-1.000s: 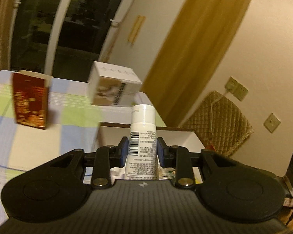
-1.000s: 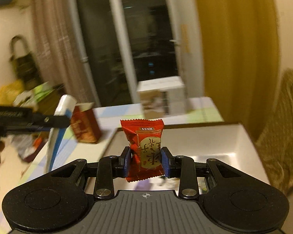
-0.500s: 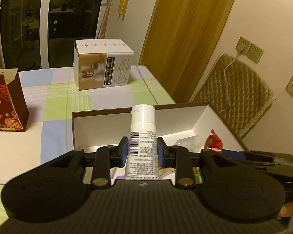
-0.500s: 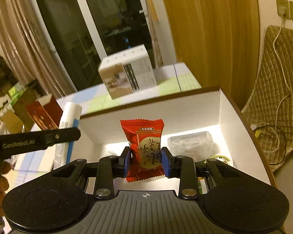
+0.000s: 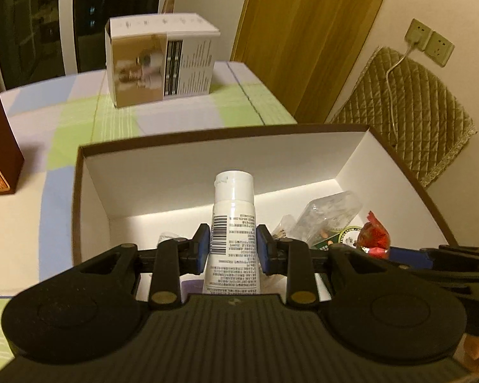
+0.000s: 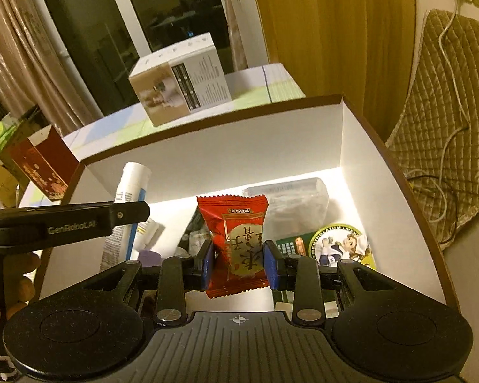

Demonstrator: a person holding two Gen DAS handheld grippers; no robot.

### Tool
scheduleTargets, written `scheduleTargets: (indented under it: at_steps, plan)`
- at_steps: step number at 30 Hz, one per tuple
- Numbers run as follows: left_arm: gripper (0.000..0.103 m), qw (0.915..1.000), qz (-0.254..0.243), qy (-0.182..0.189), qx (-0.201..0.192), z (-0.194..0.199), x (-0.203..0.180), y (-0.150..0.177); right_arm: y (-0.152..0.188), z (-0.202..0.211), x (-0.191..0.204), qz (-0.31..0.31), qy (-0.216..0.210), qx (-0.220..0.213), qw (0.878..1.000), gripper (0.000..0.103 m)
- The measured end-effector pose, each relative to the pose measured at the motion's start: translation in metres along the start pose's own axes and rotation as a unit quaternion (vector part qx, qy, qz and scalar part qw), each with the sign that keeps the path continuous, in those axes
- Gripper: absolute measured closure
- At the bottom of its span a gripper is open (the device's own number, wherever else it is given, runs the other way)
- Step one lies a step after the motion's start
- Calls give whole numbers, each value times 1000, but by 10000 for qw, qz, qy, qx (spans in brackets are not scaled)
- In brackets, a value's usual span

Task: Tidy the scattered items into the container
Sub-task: 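Lower both items into the box and open both tools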

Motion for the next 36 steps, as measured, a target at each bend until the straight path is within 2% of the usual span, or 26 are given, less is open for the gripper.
scheduleTargets:
  at_steps: [4, 10, 13, 15, 18, 20, 22, 23, 24, 26, 34, 35, 36]
  plan:
    - [77, 9999, 92, 43, 4, -5, 1, 1, 2, -4, -2, 3, 38, 76, 10000, 67]
    - [71, 9998, 137, 22, -166, -1, 2, -4, 1, -8, 1, 24, 24, 101, 9999, 67]
    - [66, 9999, 133, -50, -39, 0, 2, -5, 3, -8, 0, 45, 12, 143, 9999, 67]
    - [58, 9998, 113, -136, 47, 1, 3, -5, 4, -9, -1, 61, 28, 180, 9998, 67]
    - [52, 9996, 100, -227, 131, 3, 3, -4, 6, -9, -1, 102, 22, 227, 9997, 67]
    - [51, 9994, 94, -274, 202, 5, 3, -3, 8, -10, -1, 140, 6, 260, 9996, 67]
    - [45, 9991, 54, -328, 262, 8, 2, -3, 10, -11, -1, 161, 8, 312, 9994, 67]
    - [37, 9989, 35, -380, 289, 10, 2, -3, 10, -12, -2, 160, -1, 331, 9993, 67]
    - [34, 9985, 22, -460, 299, 12, 2, -3, 10, -12, -1, 160, -11, 350, 9993, 67]
    - [34, 9979, -29, -574, 283, 18, 2, -4, 11, -13, 0, 164, -27, 377, 9992, 67]
    - [28, 9977, 31, -651, 167, 37, 6, -6, 15, -18, 8, 374, -53, 457, 9982, 67]
    - [27, 9977, 26, -663, 163, 38, 6, -7, 15, -19, 9, 423, -66, 459, 9980, 57]
    - [25, 9976, 33, -666, 162, 39, 7, -6, 15, -20, 11, 483, -75, 474, 9977, 18]
Point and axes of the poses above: each gripper's, at about its wrist camera, not at the fingertips, and z roughly against the way its jaws point, x to its left, y to its underside, the point moved 2 cm from there along -z, roughly the way its jaws point, and after that the axes turned 13 degrees about -z, right-handed, at the moved point
